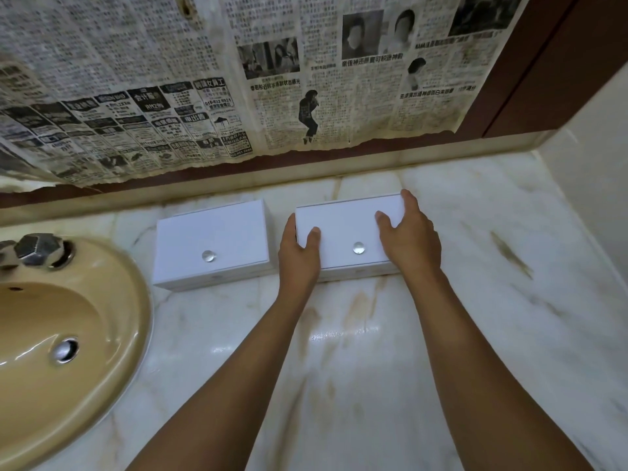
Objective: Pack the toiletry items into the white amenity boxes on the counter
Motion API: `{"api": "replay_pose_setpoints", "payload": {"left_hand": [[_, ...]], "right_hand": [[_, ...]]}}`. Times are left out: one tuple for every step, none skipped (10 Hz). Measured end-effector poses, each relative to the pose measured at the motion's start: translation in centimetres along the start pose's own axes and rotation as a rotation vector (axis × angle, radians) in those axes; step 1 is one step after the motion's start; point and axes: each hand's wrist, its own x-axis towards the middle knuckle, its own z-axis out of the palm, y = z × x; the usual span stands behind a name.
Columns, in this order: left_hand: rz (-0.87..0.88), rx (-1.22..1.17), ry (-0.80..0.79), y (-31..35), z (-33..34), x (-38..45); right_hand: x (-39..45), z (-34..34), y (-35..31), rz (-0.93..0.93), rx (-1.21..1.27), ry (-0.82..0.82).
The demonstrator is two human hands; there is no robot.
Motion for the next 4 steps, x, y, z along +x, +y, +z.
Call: {"api": "replay_pose_setpoints", "payload": {"left_hand": [[0.004,-0.001,-0.004,0.0,-0.1,0.2],[0.011,0.036,-0.006,0.2,-0.3,0.0],[-0.029,0.06,-0.04,0.6,-0.6,0.3],[-0.094,0.067,-0.055,0.8,-0.9,-0.7]], "right_hand": [[-0.1,0.4,0.2,0.018,0.013,-0.011],[-0.4,0.9,0.4,0.006,-0.001,0.004],[-0.4,0.8,0.1,0.016,0.022,-0.002],[-0.9,0.8,0.9,0.025,0.124,0.03]]}}
